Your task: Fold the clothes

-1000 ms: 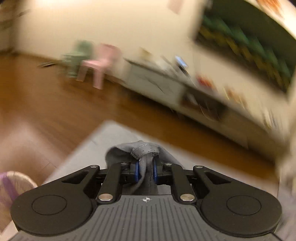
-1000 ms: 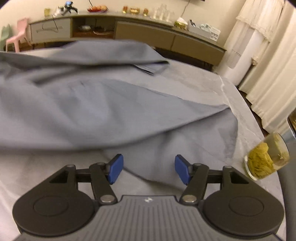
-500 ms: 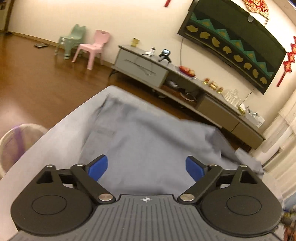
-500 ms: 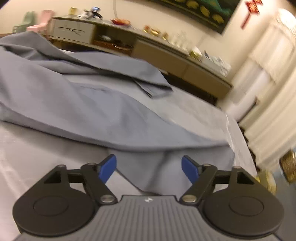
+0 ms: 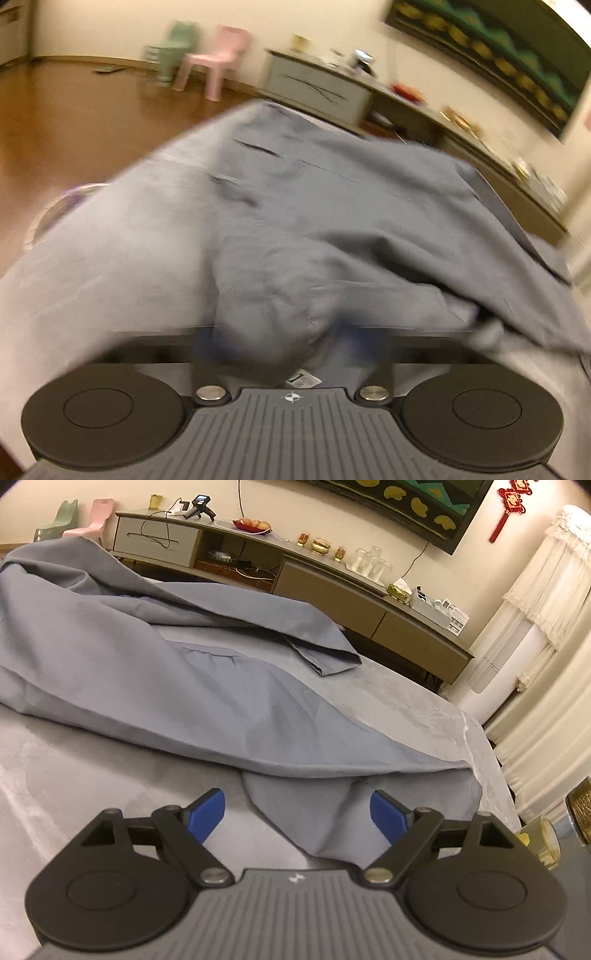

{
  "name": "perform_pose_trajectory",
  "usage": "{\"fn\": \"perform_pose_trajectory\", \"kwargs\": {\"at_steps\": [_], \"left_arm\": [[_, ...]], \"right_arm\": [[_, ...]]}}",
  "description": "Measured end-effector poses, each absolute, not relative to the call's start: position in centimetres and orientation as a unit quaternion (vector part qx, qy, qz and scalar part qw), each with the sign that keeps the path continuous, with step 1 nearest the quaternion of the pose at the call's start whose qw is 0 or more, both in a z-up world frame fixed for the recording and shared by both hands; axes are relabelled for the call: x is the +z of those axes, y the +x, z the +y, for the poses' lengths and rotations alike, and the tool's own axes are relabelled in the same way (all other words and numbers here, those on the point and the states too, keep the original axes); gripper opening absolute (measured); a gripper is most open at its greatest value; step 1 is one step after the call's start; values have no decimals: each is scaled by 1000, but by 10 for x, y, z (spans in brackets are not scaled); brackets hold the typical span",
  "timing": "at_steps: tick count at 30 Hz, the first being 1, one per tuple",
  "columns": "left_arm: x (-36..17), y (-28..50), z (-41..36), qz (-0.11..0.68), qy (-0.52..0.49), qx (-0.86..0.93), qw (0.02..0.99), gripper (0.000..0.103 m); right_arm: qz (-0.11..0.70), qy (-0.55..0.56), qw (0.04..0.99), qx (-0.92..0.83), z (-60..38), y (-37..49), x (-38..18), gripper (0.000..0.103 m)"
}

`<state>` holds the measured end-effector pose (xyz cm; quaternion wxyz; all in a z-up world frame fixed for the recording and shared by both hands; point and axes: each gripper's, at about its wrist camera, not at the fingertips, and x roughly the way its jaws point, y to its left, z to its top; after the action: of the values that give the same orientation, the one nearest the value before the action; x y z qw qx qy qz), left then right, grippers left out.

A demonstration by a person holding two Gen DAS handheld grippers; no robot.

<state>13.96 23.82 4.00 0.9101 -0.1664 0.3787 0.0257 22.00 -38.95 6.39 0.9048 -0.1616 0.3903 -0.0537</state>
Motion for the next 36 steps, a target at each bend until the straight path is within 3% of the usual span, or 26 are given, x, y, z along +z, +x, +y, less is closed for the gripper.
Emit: {"fn": "perform_pose_trajectory", "kwargs": {"at_steps": [2, 6, 10, 19, 22, 24, 25, 26, 27, 28, 30, 31, 32, 33, 34, 36], "left_arm": [[74, 145, 244, 321, -187, -12, 928, 4], [156, 146, 294, 171, -278, -14, 945, 4], [167, 183, 332, 184, -269, 88, 941, 4], [66, 197, 335, 255, -306, 95, 913, 4], [60, 213, 331, 276, -286, 75, 914, 4], [65, 220, 329, 271, -256, 72, 925, 4], [64, 220, 333, 270, -264, 71, 923, 4], [63, 221, 336, 269, -272, 71, 921, 4], [62, 221, 339, 268, -281, 70, 919, 4], [61, 219, 341, 265, -288, 71, 917, 4], [64, 214, 344, 259, -290, 72, 918, 4], [67, 213, 347, 256, -290, 72, 919, 4], [69, 211, 348, 254, -289, 72, 920, 5], [69, 211, 349, 253, -287, 72, 921, 5], [70, 213, 349, 254, -284, 71, 922, 5], [69, 216, 348, 260, -273, 71, 923, 5]], "right_arm": [[386, -152, 908, -52, -393, 219, 67, 88], [379, -106, 916, -73, -416, 216, 78, 88], [374, -94, 915, -116, -444, 214, 83, 89], [414, -54, 899, -131, -485, 211, 73, 93], [441, -55, 888, -113, -485, 210, 59, 97], [458, -66, 880, -103, -483, 210, 49, 83], [459, -58, 882, -93, -483, 212, 49, 66], [460, -48, 883, -85, -483, 214, 48, 30], [464, -25, 882, -82, -486, 217, 50, 15], [461, -10, 884, -82, -487, 218, 52, 12], [438, -22, 895, -80, -482, 216, 59, 17], [424, -34, 901, -81, -477, 214, 63, 35], [410, -49, 907, -82, -472, 212, 66, 69], [403, -79, 909, -78, -464, 211, 66, 81], [396, -111, 908, -75, -455, 210, 64, 85], [399, -184, 896, -66, -436, 213, 50, 85]]}}
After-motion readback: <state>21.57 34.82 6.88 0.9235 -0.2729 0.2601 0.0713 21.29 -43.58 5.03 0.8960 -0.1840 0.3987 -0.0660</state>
